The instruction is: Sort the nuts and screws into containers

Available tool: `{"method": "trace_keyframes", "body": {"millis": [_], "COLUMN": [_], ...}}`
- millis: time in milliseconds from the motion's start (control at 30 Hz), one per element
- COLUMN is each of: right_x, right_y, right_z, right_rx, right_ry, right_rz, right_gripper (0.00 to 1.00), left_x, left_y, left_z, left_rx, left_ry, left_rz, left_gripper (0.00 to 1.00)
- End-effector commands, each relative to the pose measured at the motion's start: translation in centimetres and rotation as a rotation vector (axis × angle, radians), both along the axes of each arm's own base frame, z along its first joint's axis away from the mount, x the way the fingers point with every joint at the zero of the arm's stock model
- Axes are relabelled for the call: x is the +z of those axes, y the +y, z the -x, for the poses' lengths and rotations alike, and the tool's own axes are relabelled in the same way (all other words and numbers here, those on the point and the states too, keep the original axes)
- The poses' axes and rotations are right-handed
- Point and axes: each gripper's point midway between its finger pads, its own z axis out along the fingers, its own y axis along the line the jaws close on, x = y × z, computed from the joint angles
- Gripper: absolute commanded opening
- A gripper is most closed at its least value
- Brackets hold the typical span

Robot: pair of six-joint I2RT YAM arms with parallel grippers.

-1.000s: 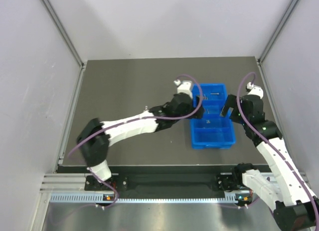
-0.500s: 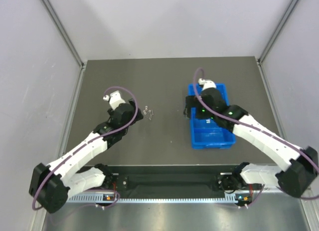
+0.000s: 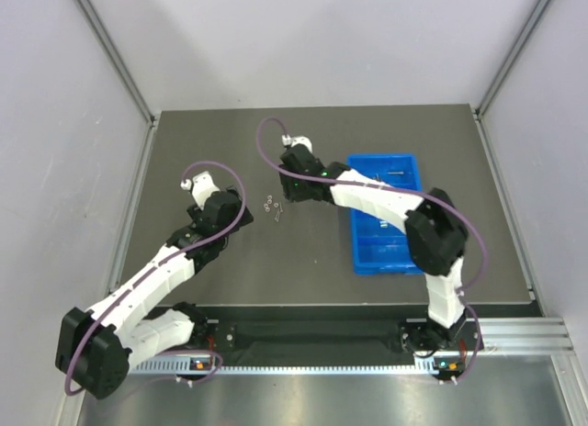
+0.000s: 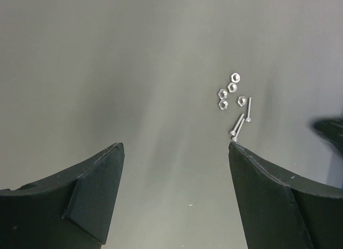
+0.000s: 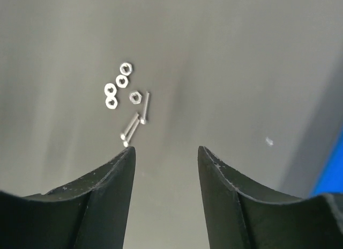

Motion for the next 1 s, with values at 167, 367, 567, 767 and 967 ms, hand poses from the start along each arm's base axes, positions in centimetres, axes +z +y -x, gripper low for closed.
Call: {"method": "trace_keyframes", "body": {"millis": [167, 367, 567, 767, 967], "right_x": [-2.9, -4.8, -6.2, -7.2, -7.8], "right_y": [4.9, 5.3, 5.4, 5.2, 5.6], "right_z": [-1.3, -1.5, -1.6, -1.9, -1.8], "right_rx": [0.067, 0.067, 0.072, 0.072, 0.082], "right_ry": [0.009, 0.018, 0.03, 0.028, 0.034], "right_rz": [0.055, 0.083, 0.112, 0.139, 0.144], "right_gripper": [0.49, 0.44, 0.41, 0.39, 0.39], "left_x": [0.3, 1.7, 5.0, 9.7, 12.5], "left_y": [-0.3, -0.1, 1.0, 2.7, 3.3], "left_z": [-0.4, -0.1, -0.2, -1.1, -2.1], "left_rx": [-0.039, -0.035, 0.058, 0.131, 0.148], "left_ry": [-0.013, -0.038, -0.073, -0.124, -0.169], "left_rz": [0.009, 0.036, 0.061, 0.0, -0.015], "left_gripper": [0.84, 0.84, 0.85, 0.91, 0.91]}}
